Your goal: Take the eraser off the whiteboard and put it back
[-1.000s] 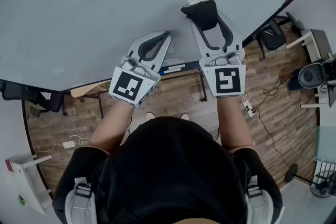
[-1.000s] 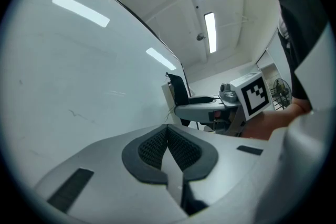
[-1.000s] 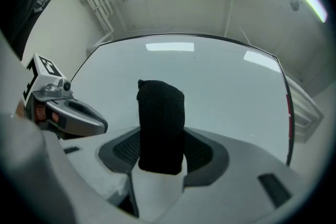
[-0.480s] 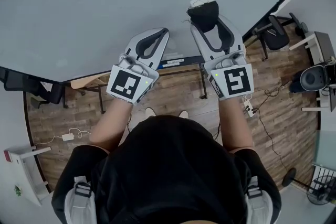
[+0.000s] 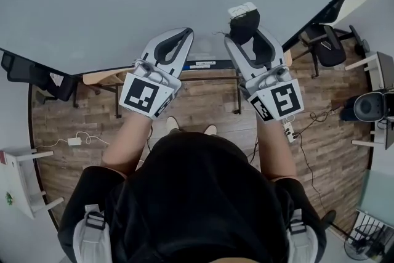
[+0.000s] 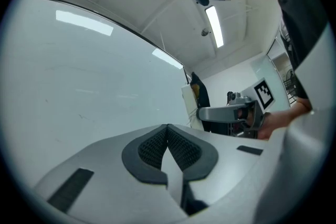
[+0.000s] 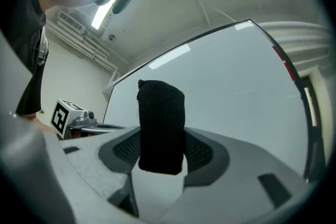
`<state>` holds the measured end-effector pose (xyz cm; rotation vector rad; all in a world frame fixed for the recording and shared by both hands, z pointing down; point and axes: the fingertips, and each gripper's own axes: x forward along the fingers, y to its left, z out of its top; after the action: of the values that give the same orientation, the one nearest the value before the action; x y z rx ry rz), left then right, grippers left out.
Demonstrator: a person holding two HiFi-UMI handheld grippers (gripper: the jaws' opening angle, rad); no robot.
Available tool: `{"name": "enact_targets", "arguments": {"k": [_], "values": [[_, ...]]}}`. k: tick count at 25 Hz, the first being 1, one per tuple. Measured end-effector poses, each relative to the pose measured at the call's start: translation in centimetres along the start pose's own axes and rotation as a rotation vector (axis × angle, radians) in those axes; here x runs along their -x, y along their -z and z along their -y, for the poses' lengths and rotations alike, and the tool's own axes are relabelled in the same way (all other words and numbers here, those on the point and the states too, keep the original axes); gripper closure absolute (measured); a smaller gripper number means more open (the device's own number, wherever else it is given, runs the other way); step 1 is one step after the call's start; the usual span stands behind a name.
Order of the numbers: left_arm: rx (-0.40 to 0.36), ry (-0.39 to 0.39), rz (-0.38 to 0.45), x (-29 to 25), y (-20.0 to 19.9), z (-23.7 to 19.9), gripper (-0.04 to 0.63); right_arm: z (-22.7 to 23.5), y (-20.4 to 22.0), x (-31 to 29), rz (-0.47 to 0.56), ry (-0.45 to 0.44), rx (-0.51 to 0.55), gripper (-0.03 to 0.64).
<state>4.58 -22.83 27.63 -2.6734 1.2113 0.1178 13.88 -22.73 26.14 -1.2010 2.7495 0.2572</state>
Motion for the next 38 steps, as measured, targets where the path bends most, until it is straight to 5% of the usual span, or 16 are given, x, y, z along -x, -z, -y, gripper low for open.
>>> {"name": "enact_targets", "arguments": {"k": [18,38], "values": [[0.048,-0.099,-0.067,5.7,3.5,4.8,0.601,-4.0,4.3,5.1,0.017,-0.267,-0.221,0.391],[0.105,-0.004,-0.103,15.6,5.2,6.5,0.601,-14.2,5.8,6.7,-0.036,-0.219,-0.204,0.391]]}}
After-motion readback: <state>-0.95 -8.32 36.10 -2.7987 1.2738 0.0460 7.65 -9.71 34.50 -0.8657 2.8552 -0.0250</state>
